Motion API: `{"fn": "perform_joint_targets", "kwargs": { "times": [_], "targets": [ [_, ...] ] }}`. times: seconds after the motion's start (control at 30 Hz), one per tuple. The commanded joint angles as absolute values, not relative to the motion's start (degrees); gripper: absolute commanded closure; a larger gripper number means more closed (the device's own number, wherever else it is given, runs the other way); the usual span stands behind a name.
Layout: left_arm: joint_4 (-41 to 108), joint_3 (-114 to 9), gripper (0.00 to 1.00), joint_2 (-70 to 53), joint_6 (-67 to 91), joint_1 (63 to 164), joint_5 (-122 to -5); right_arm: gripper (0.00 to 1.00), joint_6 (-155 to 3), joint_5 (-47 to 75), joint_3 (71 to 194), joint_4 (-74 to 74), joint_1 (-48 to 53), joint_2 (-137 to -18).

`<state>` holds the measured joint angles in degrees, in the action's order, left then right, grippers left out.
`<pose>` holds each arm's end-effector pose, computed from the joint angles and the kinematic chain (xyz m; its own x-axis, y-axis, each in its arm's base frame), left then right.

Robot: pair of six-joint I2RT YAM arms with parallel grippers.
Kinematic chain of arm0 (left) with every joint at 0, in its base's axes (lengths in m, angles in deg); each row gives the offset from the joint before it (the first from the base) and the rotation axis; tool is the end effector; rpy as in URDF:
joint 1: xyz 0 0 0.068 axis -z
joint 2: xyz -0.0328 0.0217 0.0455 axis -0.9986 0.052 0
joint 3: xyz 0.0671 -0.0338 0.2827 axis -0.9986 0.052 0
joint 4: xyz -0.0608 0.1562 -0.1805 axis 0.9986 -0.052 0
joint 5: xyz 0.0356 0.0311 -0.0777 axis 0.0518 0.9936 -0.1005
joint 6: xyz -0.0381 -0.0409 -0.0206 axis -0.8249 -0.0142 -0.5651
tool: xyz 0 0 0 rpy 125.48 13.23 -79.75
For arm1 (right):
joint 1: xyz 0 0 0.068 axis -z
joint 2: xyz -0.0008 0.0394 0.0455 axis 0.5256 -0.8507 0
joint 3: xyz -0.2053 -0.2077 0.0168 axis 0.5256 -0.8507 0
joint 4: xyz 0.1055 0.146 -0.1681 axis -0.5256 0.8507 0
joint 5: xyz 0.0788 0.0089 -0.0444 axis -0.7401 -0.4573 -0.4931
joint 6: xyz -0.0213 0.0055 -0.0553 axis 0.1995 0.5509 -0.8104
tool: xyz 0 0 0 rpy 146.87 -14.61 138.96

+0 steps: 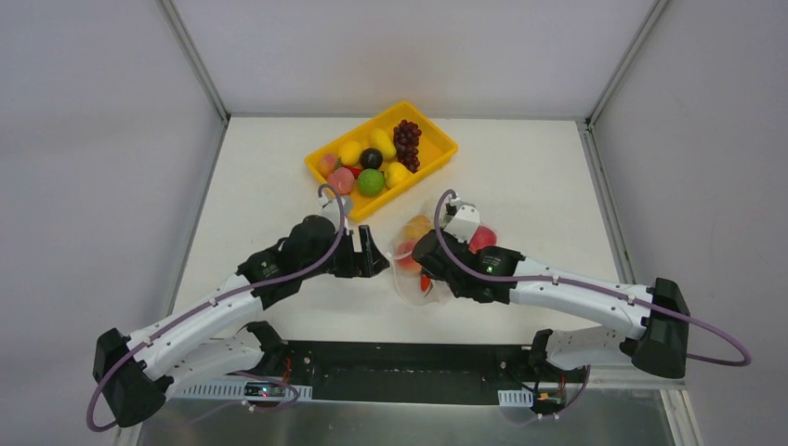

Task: Open the zip-top bag and remove the fake food

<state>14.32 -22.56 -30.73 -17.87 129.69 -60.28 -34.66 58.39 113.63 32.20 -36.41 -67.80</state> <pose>0.1366 -0.1309 0.3002 -0.7410 -0.2054 -0.6393 0.3241 0.7245 -0.6084 0.1135 0.2123 0.3056 -0.6185 0.0549 -0.7839 -0.1892 0.9578 0.2164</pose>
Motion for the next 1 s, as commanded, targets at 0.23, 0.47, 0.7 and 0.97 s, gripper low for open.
{"fn": "perform_joint_targets", "kwargs": {
  "times": [0.23, 0.47, 0.7, 0.97],
  "targets": [
    [38.66, -9.97, 0.28, -31.69, -30.93, 142.76, -43.64, 1.00, -31.12, 54.62, 118.36, 27.45, -36.40, -68.69],
    [45.22, -10.74, 0.29, -22.98, -35.41, 146.44, -37.27, 1.00, -27.20, 53.92, 117.69, 25.50, -36.36, -69.29],
    [49.06, -8.65, 0.28, -18.87, -40.08, 146.44, -29.65, 1.00, -24.30, 50.88, 115.57, 21.43, -36.35, -70.87],
    [53.67, -8.80, 0.23, -13.40, -39.01, 146.44, -24.40, 1.00, -21.77, 49.69, 113.15, 17.61, -36.47, -69.85]
  ]
}}
